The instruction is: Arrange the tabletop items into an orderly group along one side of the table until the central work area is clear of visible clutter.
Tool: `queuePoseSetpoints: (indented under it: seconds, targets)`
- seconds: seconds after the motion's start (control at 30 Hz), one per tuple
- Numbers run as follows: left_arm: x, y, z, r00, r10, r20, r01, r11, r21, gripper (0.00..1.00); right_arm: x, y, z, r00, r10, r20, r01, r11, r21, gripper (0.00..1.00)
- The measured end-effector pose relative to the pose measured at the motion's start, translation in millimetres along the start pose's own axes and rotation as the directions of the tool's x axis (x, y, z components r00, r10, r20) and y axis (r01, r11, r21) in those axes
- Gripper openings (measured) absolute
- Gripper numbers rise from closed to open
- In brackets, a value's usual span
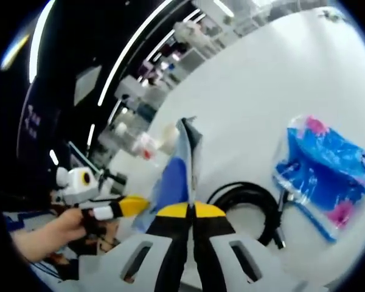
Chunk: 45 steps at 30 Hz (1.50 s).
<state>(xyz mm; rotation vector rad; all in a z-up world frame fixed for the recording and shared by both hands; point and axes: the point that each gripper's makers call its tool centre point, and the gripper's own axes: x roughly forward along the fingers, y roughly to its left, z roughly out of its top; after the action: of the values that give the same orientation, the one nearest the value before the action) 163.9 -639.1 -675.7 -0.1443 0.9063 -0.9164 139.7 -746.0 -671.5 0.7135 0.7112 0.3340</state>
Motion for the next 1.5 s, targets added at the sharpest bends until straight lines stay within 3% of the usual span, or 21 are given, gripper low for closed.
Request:
queuePoseSetpoints:
  seconds: [0.2,0.73,1.5]
  targets:
    - [2.4,-9.5,2.3,1.000,-0.013,0.011,0.013,1.000,0.004,0.02,-0.9,-2.4,15.8,1.000,0.000,0.013,0.000,0.999,-0.034,0.00]
    - [10.2,-20.9,10.5,0.999,-0.039,0.029,0.038,0.999,0.001,0.03,-4.3,-6.4,35.6,1.000,0.013,0.014,-0.012,0.992,-0.129,0.00]
    - [27.6,-45.3,16.8,0.996,-0.088,0.023,0.088,0.996,0.020,0.04,-5.8,-12.8,75.9,0.999,0.029,0.034,-0.023,0.985,-0.171,0.00]
